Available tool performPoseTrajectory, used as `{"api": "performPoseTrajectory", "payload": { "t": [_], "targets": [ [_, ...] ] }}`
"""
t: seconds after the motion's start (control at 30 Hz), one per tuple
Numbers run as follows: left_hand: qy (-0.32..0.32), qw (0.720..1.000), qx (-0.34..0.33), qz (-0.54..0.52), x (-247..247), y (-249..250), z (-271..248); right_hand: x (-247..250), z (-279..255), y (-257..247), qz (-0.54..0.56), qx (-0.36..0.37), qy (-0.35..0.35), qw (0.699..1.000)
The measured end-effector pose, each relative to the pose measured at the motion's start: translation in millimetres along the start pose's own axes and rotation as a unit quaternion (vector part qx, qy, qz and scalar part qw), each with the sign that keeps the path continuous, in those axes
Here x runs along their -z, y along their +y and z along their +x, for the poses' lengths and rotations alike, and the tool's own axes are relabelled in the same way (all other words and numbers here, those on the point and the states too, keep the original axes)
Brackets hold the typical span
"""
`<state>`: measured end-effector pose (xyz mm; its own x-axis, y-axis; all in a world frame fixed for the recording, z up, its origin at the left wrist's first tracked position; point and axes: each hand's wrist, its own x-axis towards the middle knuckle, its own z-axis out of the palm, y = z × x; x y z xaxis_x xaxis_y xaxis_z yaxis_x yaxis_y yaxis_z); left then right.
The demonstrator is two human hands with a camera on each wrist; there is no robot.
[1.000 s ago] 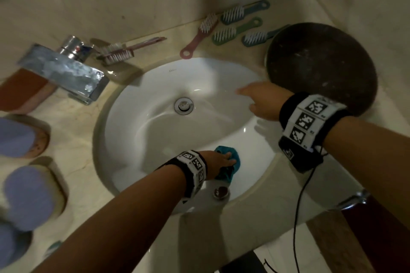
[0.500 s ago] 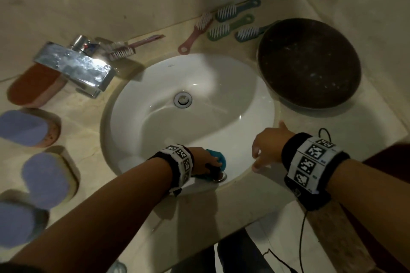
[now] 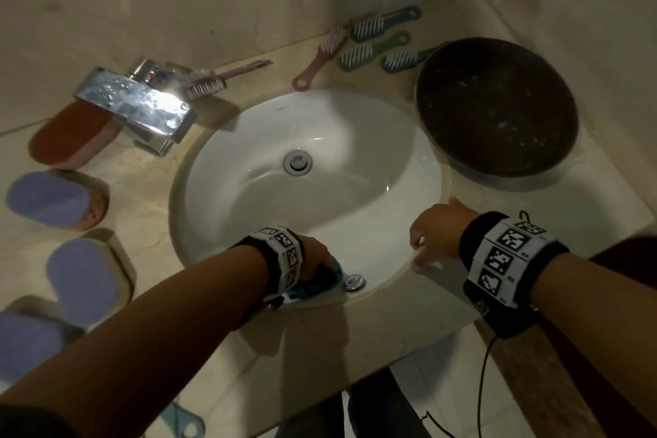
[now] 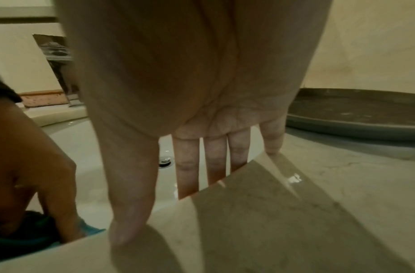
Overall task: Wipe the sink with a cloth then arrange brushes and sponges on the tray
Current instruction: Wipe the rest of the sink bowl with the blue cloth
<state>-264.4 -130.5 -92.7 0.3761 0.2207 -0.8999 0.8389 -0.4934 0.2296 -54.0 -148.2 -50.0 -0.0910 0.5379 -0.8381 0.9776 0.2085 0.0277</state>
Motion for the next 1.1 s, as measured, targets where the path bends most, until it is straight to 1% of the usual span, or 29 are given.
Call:
{"api": "performPoseTrajectory", "payload": {
  "t": [0.07,0.13,0.27,0.33,0.43,0.5,0.6,0.63,0.73,0.8,0.93,1.03,1.1],
  "targets": [
    [0.000,0.999,-0.002,-0.036,8.1,10.6,2.9,-0.4,-1.1,9.8,0.039,-0.006,0.034,0.999],
    [0.014,0.998,-0.014,-0.052,17.2,21.0,13.1,-0.5,-0.9,17.7,0.068,-0.020,0.065,0.995],
    [0.088,0.993,-0.040,-0.067,35.3,47.1,25.8,0.2,0.7,19.3,0.053,-0.026,0.071,0.996],
    [0.114,0.991,-0.060,-0.046,44.3,60.9,29.3,-0.9,0.4,18.4,0.041,-0.027,0.070,0.996],
    [0.095,0.992,-0.074,0.031,49.2,68.3,32.6,-3.0,-2.1,17.8,0.031,-0.021,0.071,0.997],
    [0.103,0.986,-0.106,0.076,47.6,69.8,26.8,-5.6,-4.4,18.0,0.021,-0.011,0.076,0.997],
    [0.119,0.985,-0.125,-0.008,38.6,72.6,15.3,-8.6,-10.3,17.7,0.021,-0.008,0.073,0.997],
    [0.111,0.986,-0.123,-0.027,36.2,72.4,12.1,-9.1,-13.7,17.2,0.010,-0.003,0.067,0.998],
    [0.102,0.986,-0.131,-0.031,30.5,71.4,3.6,-8.9,-28.4,15.2,-0.040,0.015,0.049,0.998],
    [0.099,0.987,-0.122,-0.036,27.2,70.9,0.4,-8.5,-40.6,13.6,-0.039,0.015,0.045,0.998],
    [0.132,0.980,-0.121,-0.088,28.9,69.8,-18.1,-13.8,-59.5,9.1,0.002,0.005,0.038,0.999],
    [0.187,0.970,-0.116,-0.100,33.5,66.9,-35.0,-17.5,-65.3,6.8,0.028,-0.007,0.048,0.998],
    [0.236,0.959,-0.107,-0.117,37.0,64.0,-47.4,-13.8,-70.0,6.6,0.055,-0.017,0.065,0.996]
  ]
}}
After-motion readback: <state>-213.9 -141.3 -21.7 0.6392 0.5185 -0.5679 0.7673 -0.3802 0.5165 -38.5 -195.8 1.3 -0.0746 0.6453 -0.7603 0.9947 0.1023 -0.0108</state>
